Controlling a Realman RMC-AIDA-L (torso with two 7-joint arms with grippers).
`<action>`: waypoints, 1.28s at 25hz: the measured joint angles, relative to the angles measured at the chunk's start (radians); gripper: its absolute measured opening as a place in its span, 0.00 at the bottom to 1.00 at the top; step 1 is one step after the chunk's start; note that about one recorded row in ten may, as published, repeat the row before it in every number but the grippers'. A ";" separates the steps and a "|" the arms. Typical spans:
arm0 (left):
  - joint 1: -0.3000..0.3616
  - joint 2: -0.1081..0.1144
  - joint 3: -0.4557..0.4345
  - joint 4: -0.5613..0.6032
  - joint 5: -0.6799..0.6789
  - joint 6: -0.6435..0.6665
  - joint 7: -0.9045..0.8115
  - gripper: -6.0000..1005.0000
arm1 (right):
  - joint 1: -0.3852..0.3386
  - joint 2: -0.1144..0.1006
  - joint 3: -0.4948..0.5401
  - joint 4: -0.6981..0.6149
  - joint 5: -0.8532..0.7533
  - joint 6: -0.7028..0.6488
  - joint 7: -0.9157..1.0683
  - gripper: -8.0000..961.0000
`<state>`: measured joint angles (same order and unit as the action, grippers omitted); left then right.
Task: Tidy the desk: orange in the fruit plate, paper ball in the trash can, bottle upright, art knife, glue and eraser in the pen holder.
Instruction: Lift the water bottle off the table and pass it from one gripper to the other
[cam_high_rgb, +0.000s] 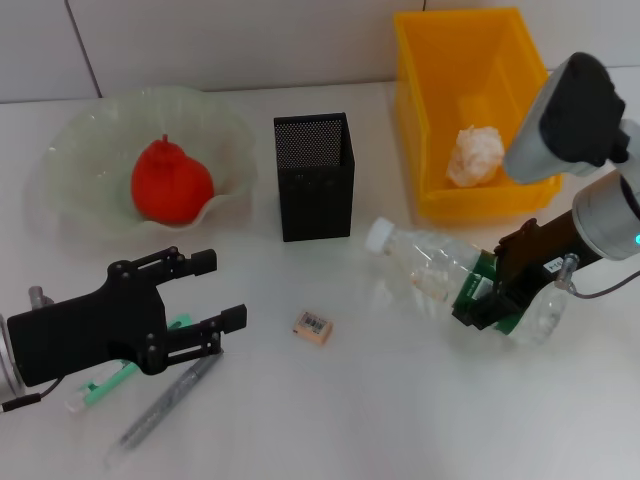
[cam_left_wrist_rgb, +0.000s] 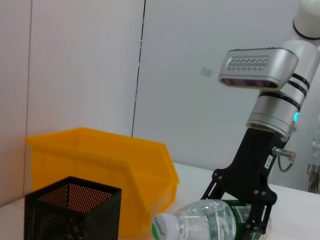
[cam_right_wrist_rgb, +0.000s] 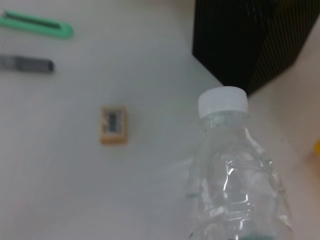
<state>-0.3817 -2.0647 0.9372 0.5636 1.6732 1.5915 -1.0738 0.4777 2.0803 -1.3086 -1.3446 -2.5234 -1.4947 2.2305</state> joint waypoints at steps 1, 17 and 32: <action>0.000 0.000 0.000 0.000 0.000 0.000 0.000 0.75 | -0.009 0.000 0.011 -0.011 0.021 -0.003 -0.013 0.79; 0.001 -0.005 -0.022 -0.163 -0.390 0.075 0.022 0.75 | -0.260 0.000 0.252 -0.024 0.752 -0.063 -0.522 0.79; -0.129 -0.014 0.002 -0.314 -0.482 0.242 0.006 0.75 | -0.145 0.002 0.292 0.344 0.977 -0.182 -0.855 0.79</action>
<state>-0.5102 -2.0788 0.9390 0.2501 1.1916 1.8334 -1.0674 0.3327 2.0821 -1.0168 -1.0007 -1.5466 -1.6767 1.3757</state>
